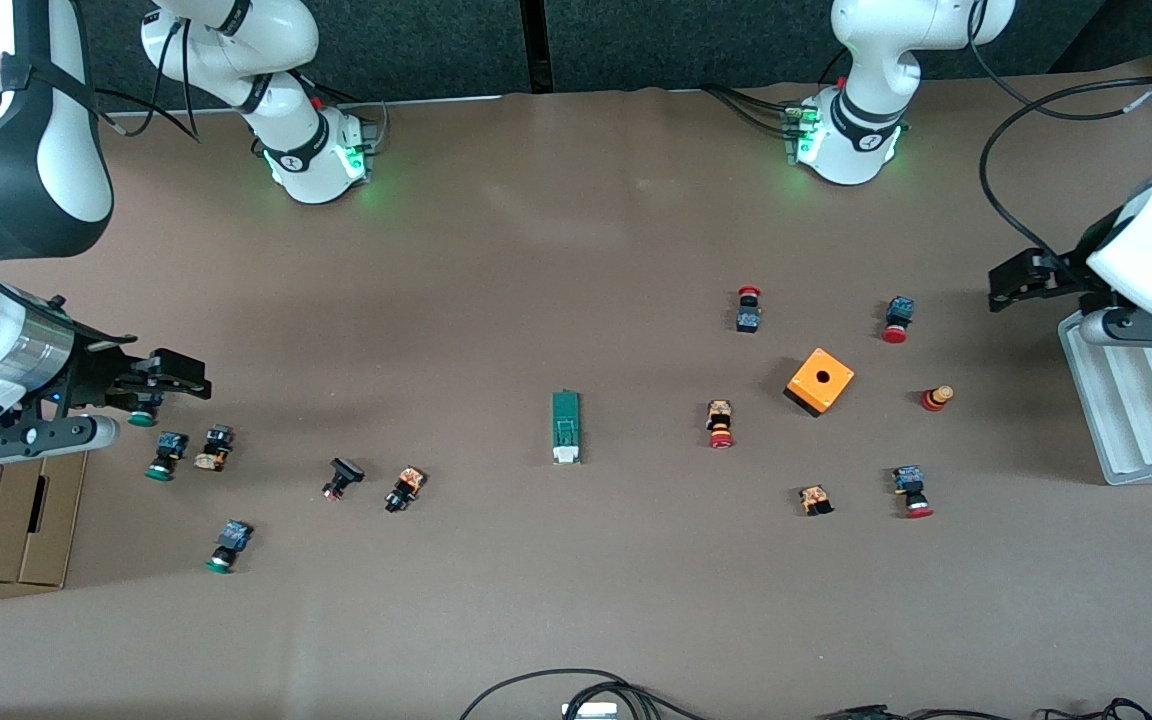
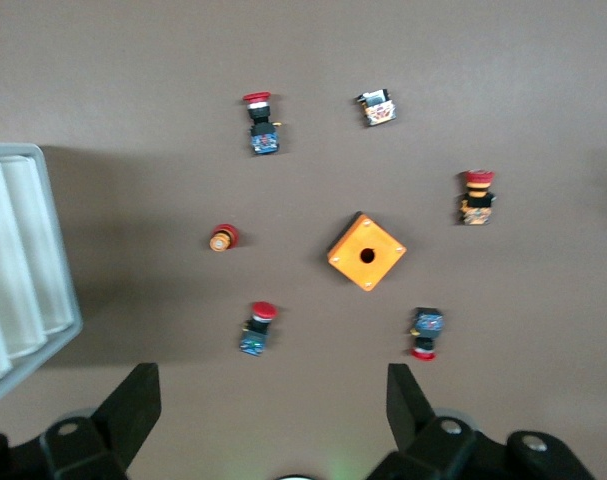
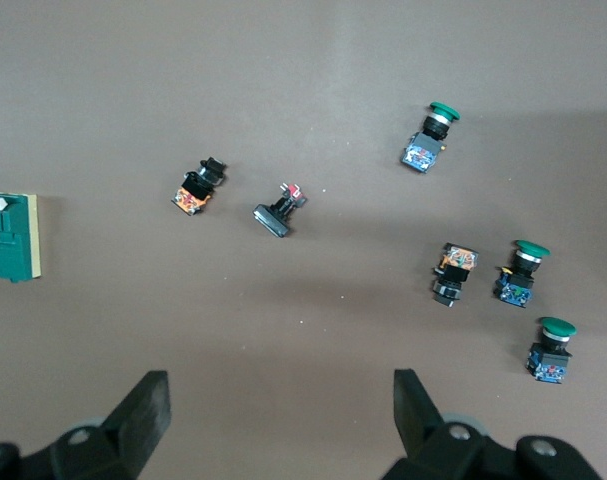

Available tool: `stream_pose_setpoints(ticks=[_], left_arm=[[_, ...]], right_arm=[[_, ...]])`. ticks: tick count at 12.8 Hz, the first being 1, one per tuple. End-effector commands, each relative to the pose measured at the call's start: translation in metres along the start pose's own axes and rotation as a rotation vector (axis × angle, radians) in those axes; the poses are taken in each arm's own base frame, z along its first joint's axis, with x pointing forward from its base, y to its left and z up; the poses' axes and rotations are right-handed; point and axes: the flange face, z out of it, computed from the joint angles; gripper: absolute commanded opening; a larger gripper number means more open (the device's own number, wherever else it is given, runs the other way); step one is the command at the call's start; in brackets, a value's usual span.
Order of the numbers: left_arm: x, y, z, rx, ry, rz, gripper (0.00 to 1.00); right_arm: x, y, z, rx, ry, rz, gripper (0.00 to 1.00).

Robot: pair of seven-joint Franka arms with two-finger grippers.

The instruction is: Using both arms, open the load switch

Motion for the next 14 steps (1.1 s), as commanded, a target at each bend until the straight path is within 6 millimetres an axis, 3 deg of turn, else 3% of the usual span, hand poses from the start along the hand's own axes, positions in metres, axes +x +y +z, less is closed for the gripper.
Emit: stream_pose_setpoints(ticks=[1, 5, 10, 14], left_arm=[[-0.003, 0.058, -0.005, -0.007, 0.014, -0.066, 1.0], [-0.013, 0.141, -0.002, -0.043, 0.058, -0.163, 1.0], [-0.025, 0.236, 0.021, -0.085, 0.085, -0.25, 1.0], [-0.056, 0.333, 0.067, -0.008, 0.155, -0.235, 1.0]], right_arm=[[0.004, 0.003, -0.003, -0.015, 0.01, -0.009, 0.99], [0.005, 0.002, -0.002, -0.016, 0.008, -0.011, 0.99], [0.004, 0.0, -0.004, -0.016, 0.013, -0.011, 0.99], [0.003, 0.002, -0.004, -0.016, 0.011, -0.01, 0.99]])
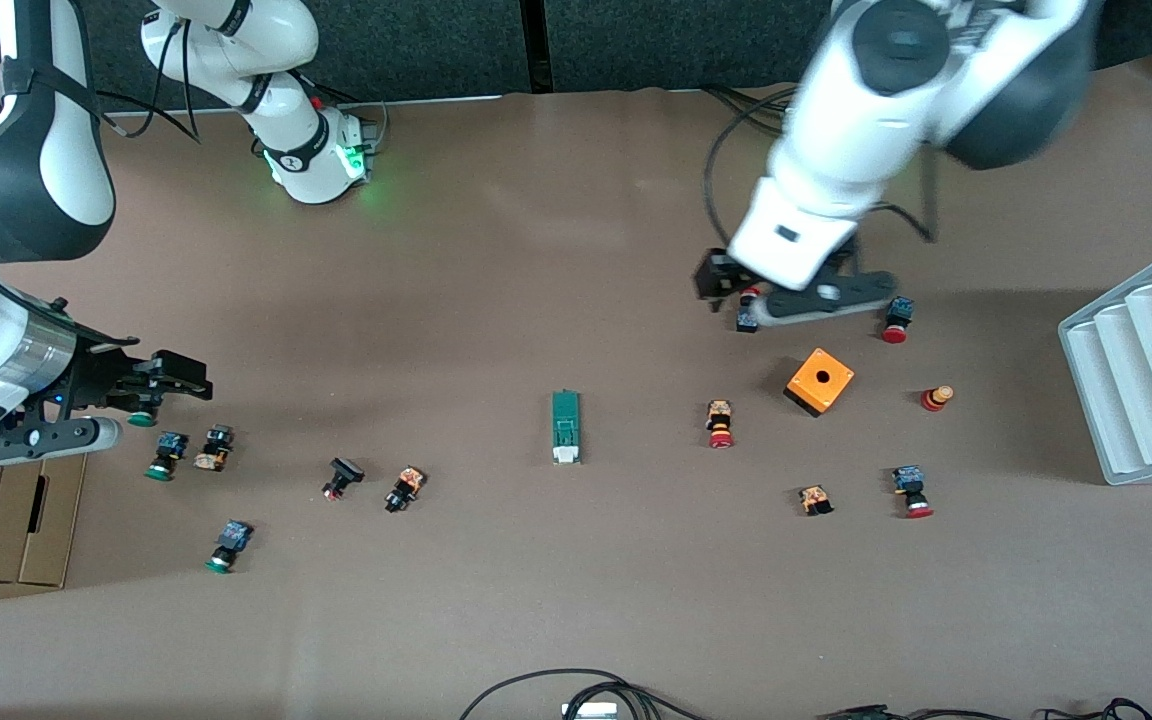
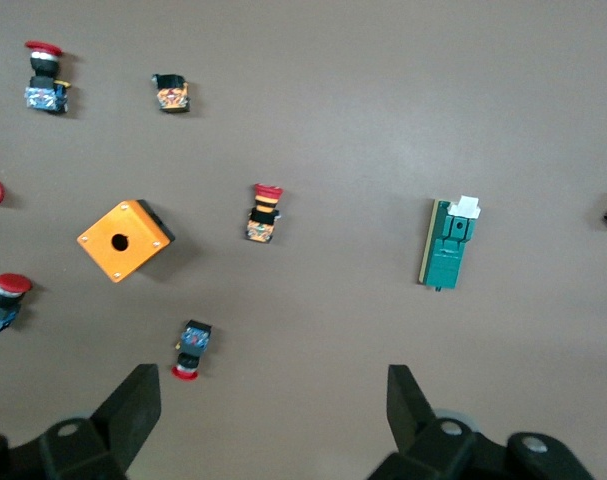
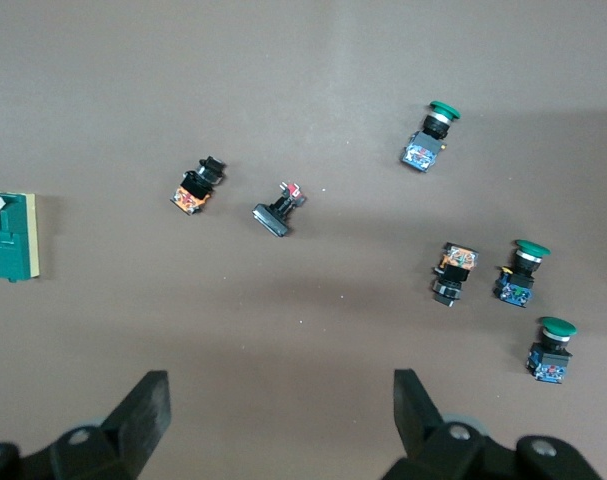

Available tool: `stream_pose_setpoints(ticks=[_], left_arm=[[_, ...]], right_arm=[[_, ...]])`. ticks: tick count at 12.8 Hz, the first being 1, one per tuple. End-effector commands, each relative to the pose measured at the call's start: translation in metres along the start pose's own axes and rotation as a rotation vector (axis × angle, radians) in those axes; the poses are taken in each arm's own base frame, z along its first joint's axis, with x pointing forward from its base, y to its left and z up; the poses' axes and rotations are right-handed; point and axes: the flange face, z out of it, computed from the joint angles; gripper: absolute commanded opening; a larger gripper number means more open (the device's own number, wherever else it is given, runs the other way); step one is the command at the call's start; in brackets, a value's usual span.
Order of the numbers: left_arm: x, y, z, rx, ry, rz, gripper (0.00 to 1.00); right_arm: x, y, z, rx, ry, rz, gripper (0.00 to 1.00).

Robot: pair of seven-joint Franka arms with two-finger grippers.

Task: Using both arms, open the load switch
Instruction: 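Move the left gripper above the green load switch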

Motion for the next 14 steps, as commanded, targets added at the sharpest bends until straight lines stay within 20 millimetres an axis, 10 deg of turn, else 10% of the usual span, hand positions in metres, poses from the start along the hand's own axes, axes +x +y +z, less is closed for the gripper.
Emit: stream_pose_setpoints(ticks=[1, 8, 14], left_arm=[[-0.032, 0.053, 0.03, 0.008, 0.039, -0.06, 1.0], [-0.111, 0.144, 0.106, 0.083, 0.208, -0.046, 1.0], [-0.147, 0.171, 0.195, 0.044, 0.375, 0.074, 1.0]], right_arm=[[0.003, 0.001, -0.007, -0.015, 0.016, -0.011, 0.99], [0.003, 0.001, -0.007, -0.015, 0.016, -0.011, 0.99], [0.003, 0.001, -0.005, -0.015, 0.013, -0.011, 0.99]])
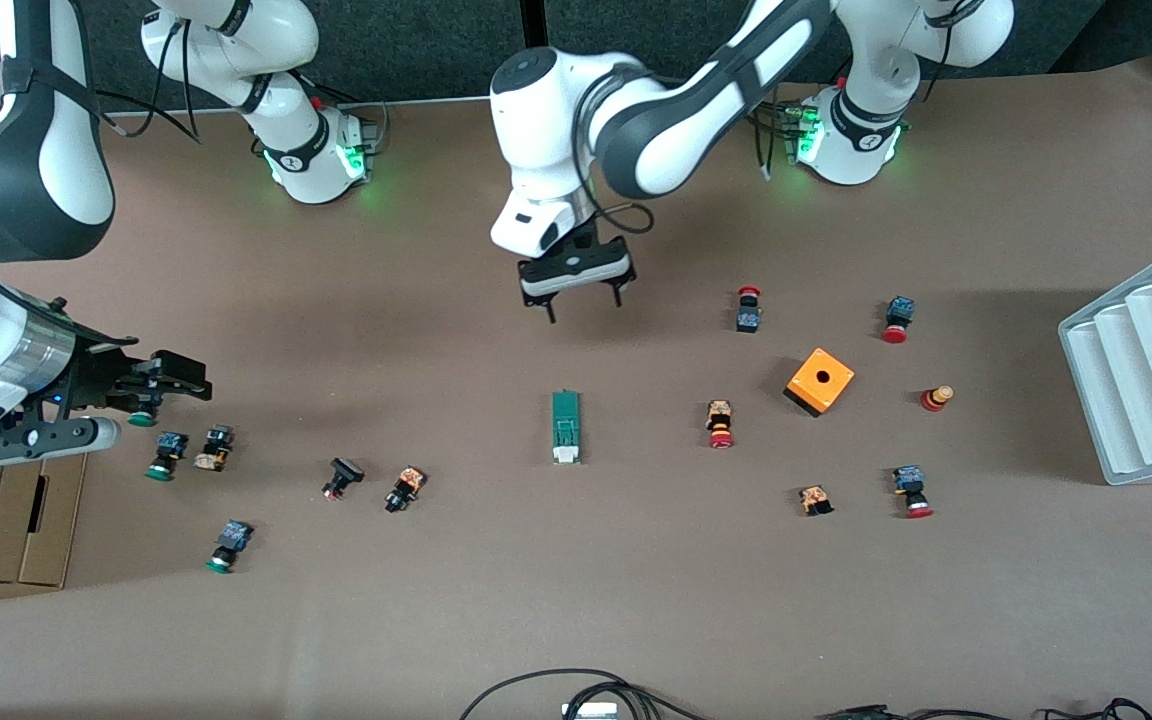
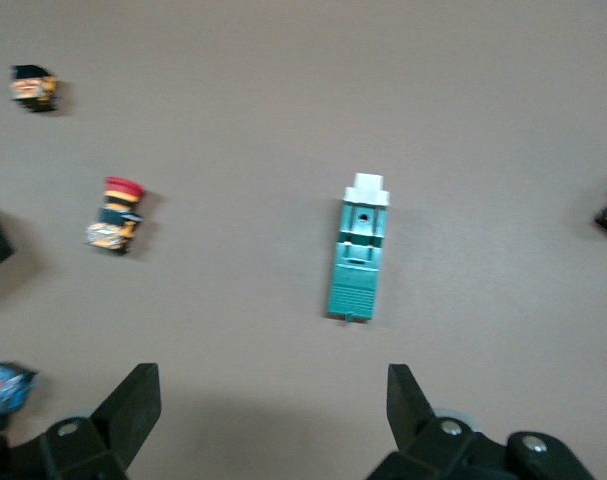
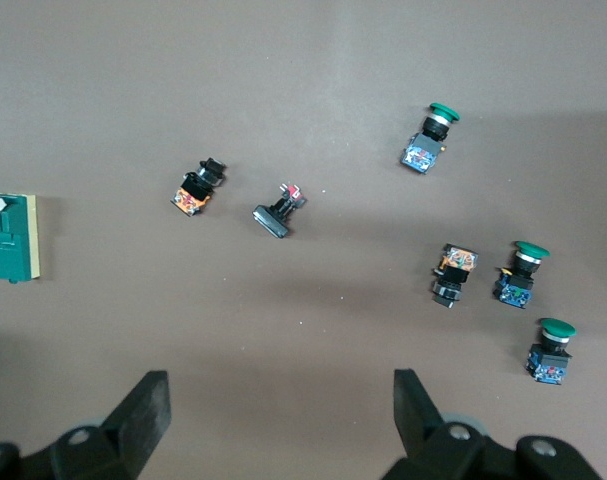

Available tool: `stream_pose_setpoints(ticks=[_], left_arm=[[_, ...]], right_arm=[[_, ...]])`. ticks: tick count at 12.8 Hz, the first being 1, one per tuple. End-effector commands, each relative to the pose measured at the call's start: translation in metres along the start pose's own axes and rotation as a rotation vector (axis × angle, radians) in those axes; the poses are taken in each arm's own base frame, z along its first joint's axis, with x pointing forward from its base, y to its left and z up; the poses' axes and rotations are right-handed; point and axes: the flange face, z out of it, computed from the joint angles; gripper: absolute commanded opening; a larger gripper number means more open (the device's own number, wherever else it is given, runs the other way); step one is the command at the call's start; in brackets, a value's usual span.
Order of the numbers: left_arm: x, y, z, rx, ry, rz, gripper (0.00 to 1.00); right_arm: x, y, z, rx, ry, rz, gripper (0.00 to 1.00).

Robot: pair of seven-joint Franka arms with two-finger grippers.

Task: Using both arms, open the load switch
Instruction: 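Move the left gripper above the green load switch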

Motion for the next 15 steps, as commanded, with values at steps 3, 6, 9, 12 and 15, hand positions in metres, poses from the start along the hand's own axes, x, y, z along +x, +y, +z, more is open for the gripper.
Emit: stream_pose_setpoints(ticks=[3, 6, 9, 12, 15], left_arm=[[-0.03, 0.0, 0.043, -0.069, 0.113, 0.016, 1.0], [-0.053, 0.009, 0.077, -0.073, 0.242, -0.026, 1.0], [-0.077, 0.012, 0.12, -0.099, 0.359, -0.051, 1.0], [-0.12, 0.021, 0.15, -0.138, 0.454, -0.03, 1.0], [-0.131, 0.023, 0.168, -0.174, 0.511, -0.07, 1.0]], right_arm=[[0.003, -0.001, -0.005, -0.015, 0.013, -0.014, 0.99], [0.003, 0.001, -0.004, -0.017, 0.011, -0.011, 0.99], [0.003, 0.001, -0.005, -0.017, 0.015, -0.011, 0.99], [0.003, 0.001, -0.005, -0.017, 0.015, -0.012, 0.99], [0.003, 0.001, -0.004, -0.018, 0.013, -0.012, 0.99]])
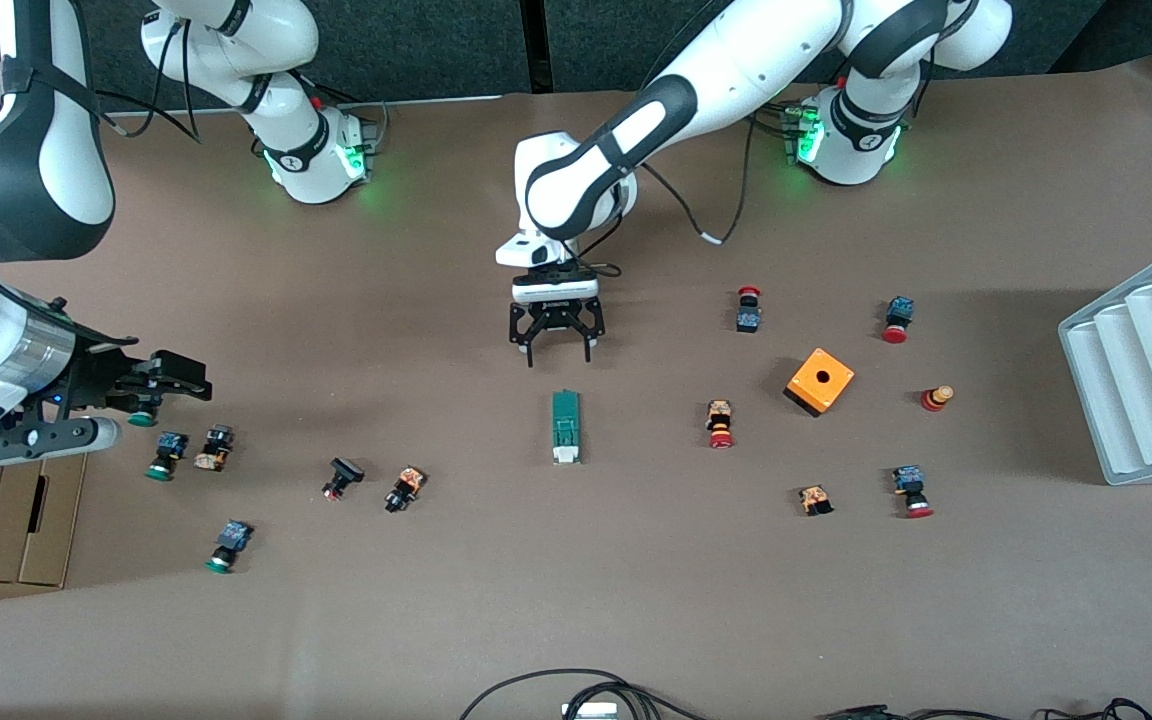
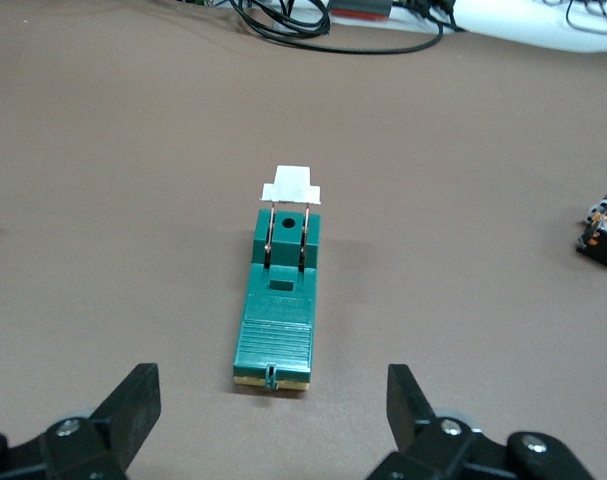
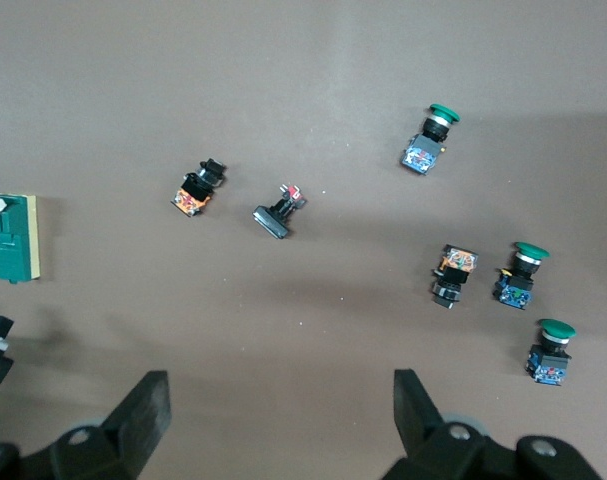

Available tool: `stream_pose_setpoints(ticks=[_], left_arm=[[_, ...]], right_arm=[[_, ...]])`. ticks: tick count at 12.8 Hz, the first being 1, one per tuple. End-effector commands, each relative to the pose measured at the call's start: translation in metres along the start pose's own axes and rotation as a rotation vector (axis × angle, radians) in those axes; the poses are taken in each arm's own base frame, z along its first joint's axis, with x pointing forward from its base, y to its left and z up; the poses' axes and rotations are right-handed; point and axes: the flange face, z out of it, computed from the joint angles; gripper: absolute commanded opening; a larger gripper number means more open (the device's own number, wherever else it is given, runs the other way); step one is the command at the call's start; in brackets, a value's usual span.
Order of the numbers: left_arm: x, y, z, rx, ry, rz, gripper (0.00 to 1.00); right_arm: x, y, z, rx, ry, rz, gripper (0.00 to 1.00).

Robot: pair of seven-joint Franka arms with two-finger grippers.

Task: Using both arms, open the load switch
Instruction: 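Move the left gripper above the green load switch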

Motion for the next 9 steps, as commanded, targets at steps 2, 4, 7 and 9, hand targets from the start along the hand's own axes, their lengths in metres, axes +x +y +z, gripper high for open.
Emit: stream_pose_setpoints(ticks=[2, 4, 7, 9], left_arm=[[-0.018, 0.005, 0.012, -0.036, 0.063, -0.012, 1.0], [-0.027, 0.004, 0.026, -0.043, 0.102, -0.009, 1.0], [-0.042, 0.002, 0.035, -0.032, 0.136, 0.021, 1.0], [-0.059, 0.001, 0.036, -0.017, 0.165, 0.025, 1.0]], right_arm=[[0.003, 0.002, -0.003, -0.02, 0.011, -0.011, 0.99], [0.003, 0.001, -0.004, -0.018, 0.013, -0.013, 0.99], [0.005, -0.018, 0.001, -0.019, 0.006, -0.038, 0.99], [0.005, -0.033, 0.002, -0.046, 0.002, -0.075, 0.99]])
